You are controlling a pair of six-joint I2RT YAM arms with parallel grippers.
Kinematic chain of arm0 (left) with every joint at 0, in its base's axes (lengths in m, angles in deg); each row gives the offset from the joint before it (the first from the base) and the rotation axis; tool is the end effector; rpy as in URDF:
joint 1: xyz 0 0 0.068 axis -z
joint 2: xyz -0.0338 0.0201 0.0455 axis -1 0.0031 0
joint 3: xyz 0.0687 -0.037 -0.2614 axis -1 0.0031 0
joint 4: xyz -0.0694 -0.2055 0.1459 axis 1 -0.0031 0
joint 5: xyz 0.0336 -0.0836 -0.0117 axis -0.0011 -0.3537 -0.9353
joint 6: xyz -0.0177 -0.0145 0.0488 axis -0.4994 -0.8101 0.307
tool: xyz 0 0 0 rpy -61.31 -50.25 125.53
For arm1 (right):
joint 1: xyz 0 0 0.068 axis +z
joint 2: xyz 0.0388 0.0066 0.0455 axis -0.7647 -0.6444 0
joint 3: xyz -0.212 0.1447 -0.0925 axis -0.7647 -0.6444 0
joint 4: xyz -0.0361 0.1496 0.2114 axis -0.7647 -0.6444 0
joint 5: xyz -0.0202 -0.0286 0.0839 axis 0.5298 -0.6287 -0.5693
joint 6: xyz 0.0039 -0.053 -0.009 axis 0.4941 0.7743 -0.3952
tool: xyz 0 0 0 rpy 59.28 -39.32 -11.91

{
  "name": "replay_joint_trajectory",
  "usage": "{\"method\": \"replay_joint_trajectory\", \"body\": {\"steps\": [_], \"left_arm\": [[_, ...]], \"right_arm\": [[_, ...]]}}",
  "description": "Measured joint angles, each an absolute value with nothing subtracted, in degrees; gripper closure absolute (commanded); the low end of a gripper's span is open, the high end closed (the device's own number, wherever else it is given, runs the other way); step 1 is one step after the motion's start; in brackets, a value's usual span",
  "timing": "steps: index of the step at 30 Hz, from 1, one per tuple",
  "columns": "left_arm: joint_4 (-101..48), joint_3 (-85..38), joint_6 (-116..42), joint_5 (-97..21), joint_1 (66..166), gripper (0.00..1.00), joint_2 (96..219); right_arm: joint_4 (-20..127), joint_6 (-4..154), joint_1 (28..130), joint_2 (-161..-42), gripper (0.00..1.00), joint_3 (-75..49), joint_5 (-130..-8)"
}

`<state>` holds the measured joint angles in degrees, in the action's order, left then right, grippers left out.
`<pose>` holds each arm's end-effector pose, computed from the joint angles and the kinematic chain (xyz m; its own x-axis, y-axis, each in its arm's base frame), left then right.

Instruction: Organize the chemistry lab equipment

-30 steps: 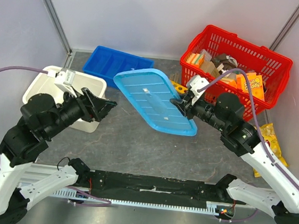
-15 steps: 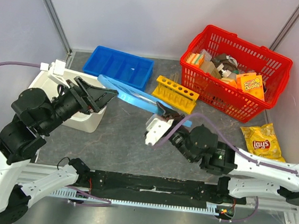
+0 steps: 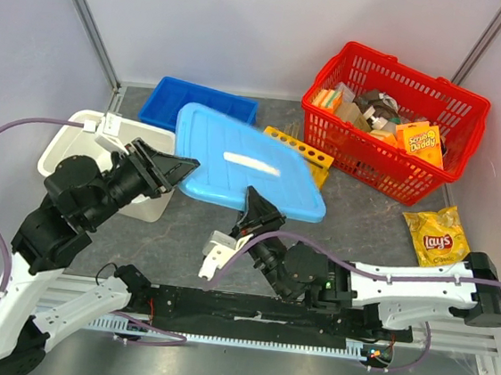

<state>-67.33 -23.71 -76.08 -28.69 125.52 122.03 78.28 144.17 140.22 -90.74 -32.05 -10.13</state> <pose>0.0823 -0.0584 0.4536 -0.4960 -0.5951 -0.6324 0.2907 0.5724 -0.7667 0.0261 0.2777 0.3812 0.5588 -0.5865 -0.5863 -0.2952 0.5200 -0.8015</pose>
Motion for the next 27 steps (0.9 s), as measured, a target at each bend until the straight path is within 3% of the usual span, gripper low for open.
{"method": "replay_joint_trajectory", "body": {"steps": [2, 5, 7, 10, 15, 18, 23, 27], "left_arm": [[-66.0, -22.3, -77.0, -28.7, 125.5, 0.80, 121.3], [-63.5, -19.1, -78.4, -29.4, 125.7, 0.98, 119.0], [-61.7, -16.8, -78.6, -29.9, 125.9, 0.98, 117.0], [-60.1, -13.6, -77.7, -30.3, 125.9, 0.98, 115.2], [-58.1, -11.5, -70.2, -29.1, 125.9, 0.98, 115.4], [-58.7, -11.5, -65.9, -26.7, 125.8, 0.98, 115.9], [-59.8, -11.8, -60.8, -24.1, 125.6, 0.98, 116.4], [-59.8, -12.9, -59.2, -23.9, 125.6, 0.98, 116.2]], "right_arm": [[78.1, 144.4, 140.4, -91.6, 0.76, -32.5, -9.8], [75.8, 142.8, 140.3, -92.6, 0.68, -32.8, -9.6], [75.1, 140.7, 140.2, -92.7, 0.59, -33.5, -10.4], [73.1, 136.0, 139.9, -92.6, 0.28, -34.3, -11.8], [64.7, 122.6, 137.8, -90.1, 0.10, -34.4, -17.6], [58.5, 113.1, 135.0, -87.7, 0.04, -33.6, -23.4], [51.5, 97.5, 129.3, -83.9, 0.03, -32.5, -33.8], [48.8, 84.3, 117.3, -82.0, 0.03, -32.5, -45.0]]}}
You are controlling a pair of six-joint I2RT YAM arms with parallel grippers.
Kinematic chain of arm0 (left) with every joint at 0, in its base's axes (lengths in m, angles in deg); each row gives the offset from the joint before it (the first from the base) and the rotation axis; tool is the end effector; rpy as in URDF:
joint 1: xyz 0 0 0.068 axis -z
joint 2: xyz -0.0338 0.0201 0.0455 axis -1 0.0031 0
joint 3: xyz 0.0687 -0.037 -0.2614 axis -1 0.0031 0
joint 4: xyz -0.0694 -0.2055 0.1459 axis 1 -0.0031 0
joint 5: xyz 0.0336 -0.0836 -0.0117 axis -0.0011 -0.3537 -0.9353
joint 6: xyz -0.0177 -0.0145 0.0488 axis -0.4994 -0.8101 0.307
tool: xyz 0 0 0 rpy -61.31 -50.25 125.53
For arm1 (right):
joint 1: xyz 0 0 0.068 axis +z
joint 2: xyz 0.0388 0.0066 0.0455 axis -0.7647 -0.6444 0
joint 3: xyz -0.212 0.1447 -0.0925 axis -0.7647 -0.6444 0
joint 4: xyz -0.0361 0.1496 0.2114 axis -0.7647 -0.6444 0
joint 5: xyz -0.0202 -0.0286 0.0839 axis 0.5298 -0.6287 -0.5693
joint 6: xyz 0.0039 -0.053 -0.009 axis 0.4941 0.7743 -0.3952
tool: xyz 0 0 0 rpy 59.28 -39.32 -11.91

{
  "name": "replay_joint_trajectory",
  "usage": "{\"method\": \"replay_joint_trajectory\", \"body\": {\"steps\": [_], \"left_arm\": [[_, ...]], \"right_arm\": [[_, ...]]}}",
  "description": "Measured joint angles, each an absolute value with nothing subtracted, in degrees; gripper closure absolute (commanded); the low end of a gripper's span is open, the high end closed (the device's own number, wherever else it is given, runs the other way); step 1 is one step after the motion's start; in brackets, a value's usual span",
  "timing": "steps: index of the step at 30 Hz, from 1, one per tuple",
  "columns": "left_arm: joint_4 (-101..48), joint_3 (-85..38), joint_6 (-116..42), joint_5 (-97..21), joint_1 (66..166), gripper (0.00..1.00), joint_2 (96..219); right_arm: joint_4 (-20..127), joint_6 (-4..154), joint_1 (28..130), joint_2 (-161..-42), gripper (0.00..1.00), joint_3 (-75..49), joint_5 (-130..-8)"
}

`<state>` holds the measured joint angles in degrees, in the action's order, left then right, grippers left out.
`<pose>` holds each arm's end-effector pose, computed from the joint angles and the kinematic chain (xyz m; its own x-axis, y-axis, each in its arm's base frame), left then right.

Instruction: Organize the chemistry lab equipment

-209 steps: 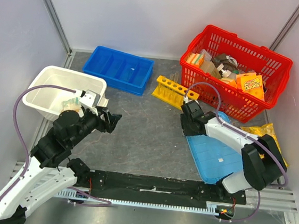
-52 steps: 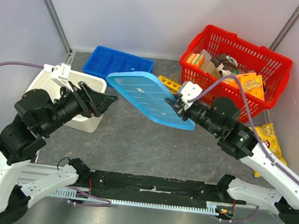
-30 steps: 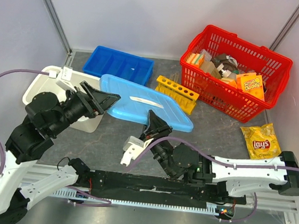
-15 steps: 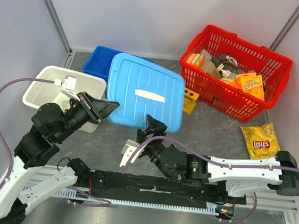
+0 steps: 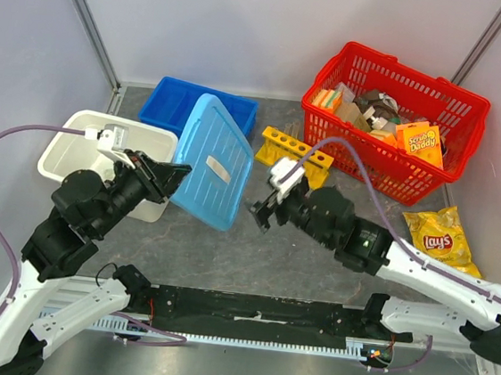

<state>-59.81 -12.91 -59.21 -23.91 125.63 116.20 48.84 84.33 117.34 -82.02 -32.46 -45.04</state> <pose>0.0833 -0.0556 0.4213 -0.3220 -0.4489 -0.8335 0.3850 0.7423 -0.5485 0.1050 0.2270 0.3638 -0.0358 -0.1919 -0.9808 -0.7837 0.6144 -0.0916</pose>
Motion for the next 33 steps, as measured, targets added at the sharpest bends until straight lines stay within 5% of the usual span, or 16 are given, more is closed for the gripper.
{"method": "replay_joint_trajectory", "body": {"steps": [14, 33], "left_arm": [[-59.5, -17.6, -64.5, -25.9, 125.6, 0.98, 111.3], [-53.1, -14.6, -74.5, -31.7, 125.6, 0.98, 108.6]], "right_arm": [[71.7, 45.3, 84.0, -77.8, 0.02, -50.3, -82.3], [94.9, 23.9, 75.8, -82.8, 0.02, -57.3, -92.6]]}}
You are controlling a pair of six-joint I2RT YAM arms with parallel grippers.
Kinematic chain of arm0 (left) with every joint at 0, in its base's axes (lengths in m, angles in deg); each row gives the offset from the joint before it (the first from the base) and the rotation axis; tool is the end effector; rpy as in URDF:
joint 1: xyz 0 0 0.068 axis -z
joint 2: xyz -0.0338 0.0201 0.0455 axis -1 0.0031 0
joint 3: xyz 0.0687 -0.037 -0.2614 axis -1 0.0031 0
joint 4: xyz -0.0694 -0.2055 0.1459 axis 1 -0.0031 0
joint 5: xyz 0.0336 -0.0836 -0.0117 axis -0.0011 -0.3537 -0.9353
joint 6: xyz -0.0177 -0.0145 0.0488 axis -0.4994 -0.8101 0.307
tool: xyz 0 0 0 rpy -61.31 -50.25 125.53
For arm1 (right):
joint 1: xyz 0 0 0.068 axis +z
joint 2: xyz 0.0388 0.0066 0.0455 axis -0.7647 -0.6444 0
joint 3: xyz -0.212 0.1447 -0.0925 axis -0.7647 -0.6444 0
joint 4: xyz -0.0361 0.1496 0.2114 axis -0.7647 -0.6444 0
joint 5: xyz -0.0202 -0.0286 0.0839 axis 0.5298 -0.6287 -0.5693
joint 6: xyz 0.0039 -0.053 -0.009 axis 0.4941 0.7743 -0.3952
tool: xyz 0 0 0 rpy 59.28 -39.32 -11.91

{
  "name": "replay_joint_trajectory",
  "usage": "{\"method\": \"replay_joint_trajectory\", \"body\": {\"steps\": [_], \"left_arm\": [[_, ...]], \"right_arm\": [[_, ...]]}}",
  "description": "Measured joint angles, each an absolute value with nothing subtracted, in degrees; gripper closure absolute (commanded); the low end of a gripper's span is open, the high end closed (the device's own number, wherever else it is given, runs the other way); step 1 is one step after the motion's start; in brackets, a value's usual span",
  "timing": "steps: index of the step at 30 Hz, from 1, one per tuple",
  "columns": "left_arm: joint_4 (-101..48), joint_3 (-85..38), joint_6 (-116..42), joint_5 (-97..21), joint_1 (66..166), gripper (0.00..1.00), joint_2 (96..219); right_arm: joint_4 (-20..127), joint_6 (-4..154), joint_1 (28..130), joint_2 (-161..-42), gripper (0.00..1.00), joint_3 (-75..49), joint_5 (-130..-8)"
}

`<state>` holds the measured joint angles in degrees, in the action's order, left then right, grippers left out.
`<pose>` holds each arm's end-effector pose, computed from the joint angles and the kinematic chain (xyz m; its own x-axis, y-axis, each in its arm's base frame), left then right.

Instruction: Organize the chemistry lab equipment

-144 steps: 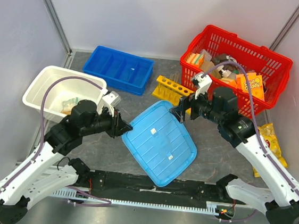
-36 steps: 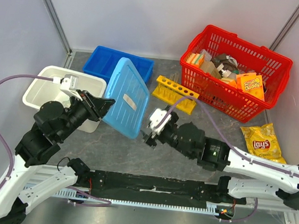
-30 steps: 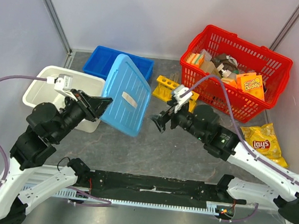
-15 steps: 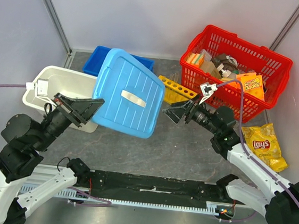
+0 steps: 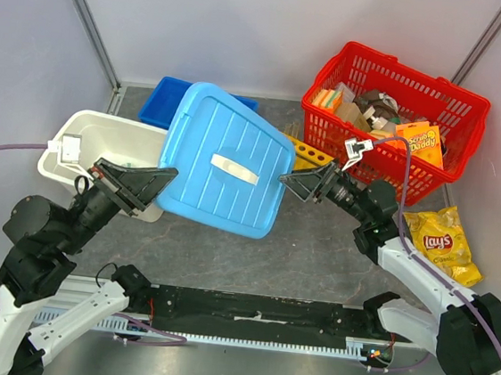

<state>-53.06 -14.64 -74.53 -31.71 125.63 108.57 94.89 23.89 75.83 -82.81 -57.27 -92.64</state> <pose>0.0403 -0.0306 0.4501 -0.3485 -0.6795 -0.6456 0.5309 0.4245 -0.7334 0.2088 0.1222 0.2917 -0.6243 0.5016 -0.5989 -0.5758 0.2227 0.7867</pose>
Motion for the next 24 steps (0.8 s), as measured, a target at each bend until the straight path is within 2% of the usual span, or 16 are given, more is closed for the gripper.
{"method": "replay_joint_trajectory", "body": {"steps": [6, 12, 14, 15, 16, 19, 22, 23, 24], "left_arm": [[-51.7, -14.4, -75.0, -31.9, 125.6, 0.98, 108.8], [-49.6, -13.2, -75.6, -31.9, 125.6, 0.98, 108.9], [-49.0, -12.3, -76.0, -31.9, 125.6, 0.98, 108.9], [-48.7, -11.9, -76.2, -31.9, 125.6, 0.98, 108.9], [-48.0, -11.6, -76.5, -31.9, 125.6, 0.98, 108.8], [-46.6, -11.0, -77.0, -31.8, 125.6, 0.98, 108.3], [-45.6, -10.8, -77.2, -31.1, 125.6, 0.98, 107.7], [-45.8, -10.8, -77.2, -29.9, 125.5, 0.97, 107.7], [-45.9, -10.8, -77.2, -28.8, 125.4, 0.87, 107.6]], "right_arm": [[94.8, 23.7, 75.5, -83.0, 0.02, -57.7, -92.7], [106.3, 17.7, 74.9, -87.8, 0.02, -60.6, -96.5], [112.0, 14.6, 74.8, -90.2, 0.06, -61.4, -98.2], [114.8, 13.2, 74.8, -91.3, 0.10, -61.5, -98.9], [116.0, 12.4, 74.7, -91.8, 0.20, -61.7, -99.0], [121.3, 6.9, 74.0, -95.0, 0.59, -62.1, -99.9], [122.8, 1.9, 73.6, -97.6, 0.82, -62.1, -100.4], [123.9, 0.0, 73.6, -98.0, 0.89, -62.2, -100.6], [124.4, -0.8, 73.6, -98.1, 1.00, -62.2, -100.5]]}}
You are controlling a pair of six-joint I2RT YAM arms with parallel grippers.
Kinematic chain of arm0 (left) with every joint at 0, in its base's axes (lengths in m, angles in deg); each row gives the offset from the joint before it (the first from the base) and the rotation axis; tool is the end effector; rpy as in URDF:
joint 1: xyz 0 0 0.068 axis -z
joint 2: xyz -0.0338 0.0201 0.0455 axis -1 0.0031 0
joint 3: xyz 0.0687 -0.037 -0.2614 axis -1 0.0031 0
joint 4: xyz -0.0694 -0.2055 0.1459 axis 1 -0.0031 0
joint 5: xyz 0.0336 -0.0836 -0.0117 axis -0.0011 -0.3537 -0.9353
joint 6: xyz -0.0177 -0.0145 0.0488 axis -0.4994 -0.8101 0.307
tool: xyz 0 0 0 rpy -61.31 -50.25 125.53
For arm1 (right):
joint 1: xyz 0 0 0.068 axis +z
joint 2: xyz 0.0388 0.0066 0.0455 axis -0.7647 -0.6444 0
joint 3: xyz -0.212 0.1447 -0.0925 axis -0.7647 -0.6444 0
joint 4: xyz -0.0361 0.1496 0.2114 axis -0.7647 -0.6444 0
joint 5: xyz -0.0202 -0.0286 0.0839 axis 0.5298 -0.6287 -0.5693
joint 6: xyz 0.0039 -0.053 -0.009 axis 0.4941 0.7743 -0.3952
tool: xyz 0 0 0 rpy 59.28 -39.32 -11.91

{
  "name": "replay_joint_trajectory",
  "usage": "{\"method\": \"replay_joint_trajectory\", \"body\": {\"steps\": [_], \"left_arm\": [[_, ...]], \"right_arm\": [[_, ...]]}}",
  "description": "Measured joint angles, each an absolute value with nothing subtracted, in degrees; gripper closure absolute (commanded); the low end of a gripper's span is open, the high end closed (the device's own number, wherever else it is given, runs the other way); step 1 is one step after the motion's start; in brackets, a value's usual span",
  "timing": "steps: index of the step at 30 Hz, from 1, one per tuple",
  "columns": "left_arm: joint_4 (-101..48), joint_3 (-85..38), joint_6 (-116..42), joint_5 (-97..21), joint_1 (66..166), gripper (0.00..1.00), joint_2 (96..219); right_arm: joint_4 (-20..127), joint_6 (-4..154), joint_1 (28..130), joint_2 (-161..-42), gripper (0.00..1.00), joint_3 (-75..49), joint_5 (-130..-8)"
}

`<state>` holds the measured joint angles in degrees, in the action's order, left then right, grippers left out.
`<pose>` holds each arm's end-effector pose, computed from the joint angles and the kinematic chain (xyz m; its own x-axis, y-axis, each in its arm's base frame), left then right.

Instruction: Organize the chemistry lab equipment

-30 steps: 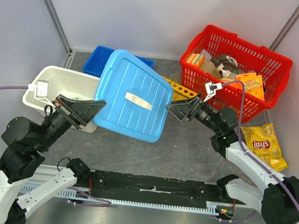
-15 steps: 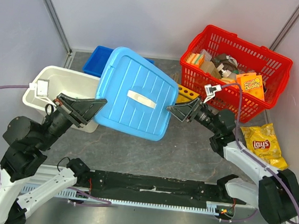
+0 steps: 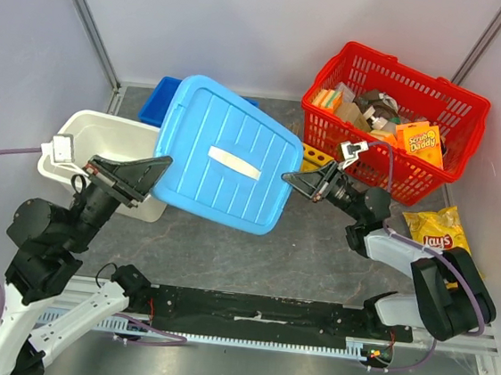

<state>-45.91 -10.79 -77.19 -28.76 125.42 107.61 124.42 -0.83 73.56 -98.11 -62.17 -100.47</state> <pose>0.0461 -0.0323 0.4458 -0.3022 -0.7489 -0.5898 0.5337 0.3797 -0.7556 0.2291 0.1250 0.2526 -0.8117 0.4834 -0.3278 -0.4106 -0.0731 0.9089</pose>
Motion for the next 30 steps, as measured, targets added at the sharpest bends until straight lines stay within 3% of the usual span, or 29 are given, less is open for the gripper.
{"method": "replay_joint_trajectory", "body": {"steps": [2, 6, 15, 23, 30], "left_arm": [[-46.2, -10.9, -77.2, -26.1, 125.3, 0.68, 107.6], [-50.8, -11.9, -76.2, -20.5, 125.3, 0.53, 107.7], [-64.7, -10.6, -72.4, -8.3, 125.3, 0.40, 107.3], [-70.4, -11.7, -66.4, -0.7, 125.3, 0.39, 106.5], [-71.7, -21.8, -56.8, 1.6, 125.3, 0.39, 112.6]], "right_arm": [[126.1, -2.2, 73.3, -98.0, 1.00, -62.2, -100.4], [127.1, -4.5, 73.3, -97.3, 1.00, -62.3, -99.9], [127.7, -7.2, 73.3, -96.4, 1.00, -62.3, -96.5], [125.9, -3.2, 73.4, -95.3, 1.00, -57.8, -94.6], [119.4, -0.2, 77.0, -98.5, 1.00, -48.7, -88.7]]}}
